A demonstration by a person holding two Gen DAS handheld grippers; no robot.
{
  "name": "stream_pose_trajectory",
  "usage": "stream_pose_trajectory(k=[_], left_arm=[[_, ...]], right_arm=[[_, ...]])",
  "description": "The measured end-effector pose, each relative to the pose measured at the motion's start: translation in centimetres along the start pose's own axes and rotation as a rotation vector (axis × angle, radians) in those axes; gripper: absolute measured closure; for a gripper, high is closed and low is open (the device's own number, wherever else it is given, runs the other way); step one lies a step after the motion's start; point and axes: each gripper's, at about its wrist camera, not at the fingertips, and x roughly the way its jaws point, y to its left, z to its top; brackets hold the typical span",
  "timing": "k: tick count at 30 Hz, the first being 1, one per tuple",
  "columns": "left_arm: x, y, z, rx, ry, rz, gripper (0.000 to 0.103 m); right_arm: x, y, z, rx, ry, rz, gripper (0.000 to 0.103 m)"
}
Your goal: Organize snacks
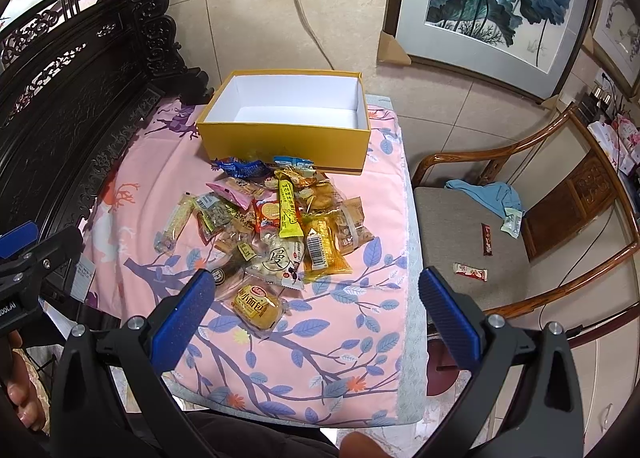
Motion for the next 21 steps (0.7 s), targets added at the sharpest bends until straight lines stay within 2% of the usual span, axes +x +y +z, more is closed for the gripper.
stream_pose_trajectory(k=[21], left_arm=[[0.23, -0.04, -0.06, 0.002, 0.002, -0.01, 0.002]], right_arm=[[0.15, 0.01, -0.05, 0.004, 0.006, -0.009, 0.001]])
